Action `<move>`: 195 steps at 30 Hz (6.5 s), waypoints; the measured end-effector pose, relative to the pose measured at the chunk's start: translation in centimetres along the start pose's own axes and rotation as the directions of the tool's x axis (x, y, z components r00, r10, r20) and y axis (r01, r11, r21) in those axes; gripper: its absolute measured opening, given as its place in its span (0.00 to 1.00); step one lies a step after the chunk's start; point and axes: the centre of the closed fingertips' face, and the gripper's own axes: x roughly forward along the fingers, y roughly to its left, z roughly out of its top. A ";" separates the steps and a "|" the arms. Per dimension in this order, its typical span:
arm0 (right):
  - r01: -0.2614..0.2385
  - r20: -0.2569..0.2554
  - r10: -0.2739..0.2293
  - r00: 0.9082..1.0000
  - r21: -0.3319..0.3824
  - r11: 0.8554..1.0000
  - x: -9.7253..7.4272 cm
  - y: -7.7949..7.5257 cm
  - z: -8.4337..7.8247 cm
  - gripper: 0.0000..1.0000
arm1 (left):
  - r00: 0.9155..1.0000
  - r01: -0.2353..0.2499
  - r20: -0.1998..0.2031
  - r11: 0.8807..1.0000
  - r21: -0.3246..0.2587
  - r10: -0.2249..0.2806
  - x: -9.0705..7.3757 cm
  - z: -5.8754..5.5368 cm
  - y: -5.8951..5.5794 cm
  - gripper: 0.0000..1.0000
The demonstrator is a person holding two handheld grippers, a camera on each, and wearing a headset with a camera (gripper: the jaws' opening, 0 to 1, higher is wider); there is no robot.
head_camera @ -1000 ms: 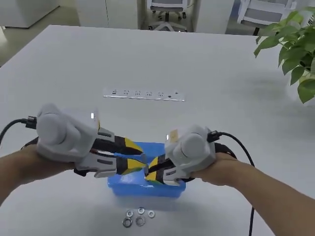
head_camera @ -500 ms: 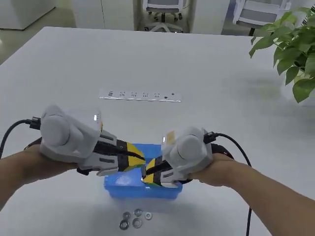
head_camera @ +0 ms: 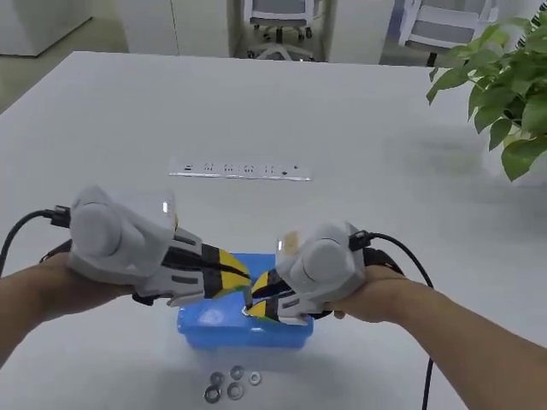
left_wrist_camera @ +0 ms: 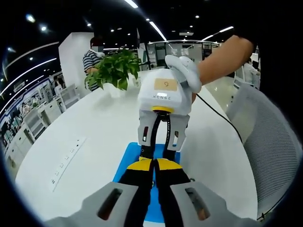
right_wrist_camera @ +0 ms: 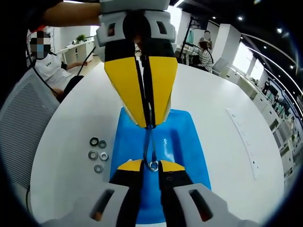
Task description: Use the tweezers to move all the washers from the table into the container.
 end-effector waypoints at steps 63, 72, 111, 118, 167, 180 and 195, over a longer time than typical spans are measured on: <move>0.193 0.072 -0.221 0.973 0.277 0.941 -10.0 6.3 -0.6 0.75 | 0.998 0.057 0.016 0.998 0.024 -0.057 -3.9 5.9 -5.1 0.05; 0.188 0.085 -0.224 0.971 0.309 0.933 -10.2 7.2 -0.9 0.84 | 0.997 0.072 -0.009 0.997 0.041 -0.071 -3.0 4.4 -6.3 0.05; 0.172 0.087 -0.215 0.973 0.352 0.920 -9.3 9.1 -1.8 0.99 | 0.993 0.096 -0.064 0.995 0.020 -0.095 0.3 0.0 -7.3 0.05; 0.163 0.091 -0.205 0.975 0.340 0.926 -9.2 9.2 -1.8 0.95 | 0.995 0.089 -0.055 0.996 0.020 -0.087 0.2 0.0 -6.9 0.05; -0.063 0.102 0.060 0.993 0.032 0.998 -2.0 7.7 0.8 0.16 | 0.987 0.145 -0.066 0.989 0.009 -0.144 0.3 -0.4 -7.1 0.05; -0.067 0.094 0.067 0.993 -0.003 0.998 -1.8 7.8 0.8 0.09 | 0.987 0.145 -0.068 0.989 0.000 -0.145 0.2 -0.4 -7.2 0.05; -0.064 0.101 0.062 0.993 0.017 0.998 -2.2 7.9 1.2 0.09 | 0.988 0.142 -0.058 0.990 -0.011 -0.143 -0.1 -0.2 -7.6 0.07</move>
